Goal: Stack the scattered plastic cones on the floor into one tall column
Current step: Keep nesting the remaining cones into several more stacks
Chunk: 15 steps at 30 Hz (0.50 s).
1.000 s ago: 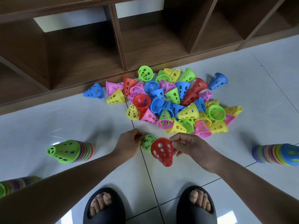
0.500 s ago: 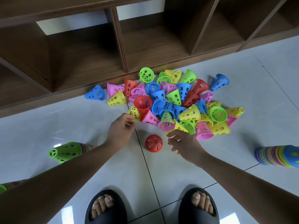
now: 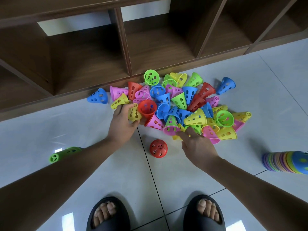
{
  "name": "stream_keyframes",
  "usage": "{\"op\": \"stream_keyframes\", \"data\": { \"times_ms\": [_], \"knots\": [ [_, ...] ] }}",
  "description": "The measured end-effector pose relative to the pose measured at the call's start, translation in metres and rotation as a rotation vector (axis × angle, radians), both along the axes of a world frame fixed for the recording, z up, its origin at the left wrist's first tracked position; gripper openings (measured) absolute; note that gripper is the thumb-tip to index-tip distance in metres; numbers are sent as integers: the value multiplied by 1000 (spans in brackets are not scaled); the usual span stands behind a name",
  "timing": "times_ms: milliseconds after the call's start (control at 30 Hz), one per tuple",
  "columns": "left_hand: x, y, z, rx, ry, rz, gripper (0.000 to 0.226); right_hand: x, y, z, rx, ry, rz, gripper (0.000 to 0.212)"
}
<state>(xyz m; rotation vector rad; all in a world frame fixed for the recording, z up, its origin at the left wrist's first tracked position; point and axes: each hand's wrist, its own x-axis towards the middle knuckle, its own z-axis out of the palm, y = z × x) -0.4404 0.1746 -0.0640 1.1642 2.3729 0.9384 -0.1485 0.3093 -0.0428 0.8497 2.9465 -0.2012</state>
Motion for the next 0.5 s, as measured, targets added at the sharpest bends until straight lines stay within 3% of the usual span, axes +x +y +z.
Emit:
{"op": "stream_keyframes", "data": {
  "times_ms": [100,200,400,500],
  "knots": [
    [-7,1,-3,-67,32,-13,70,-1,0,2,45,-43,50,48],
    [-12,-1,-8,-82,51,-22,56,0,1,4,63,-50,83,45],
    [-4,-9,-12,-99,15,-36,42,7,-4,15,-14,94,15,10],
    [9,-19,-10,-120,-51,-13,37,8,-8,27,-64,209,-73,14]
  ]
}}
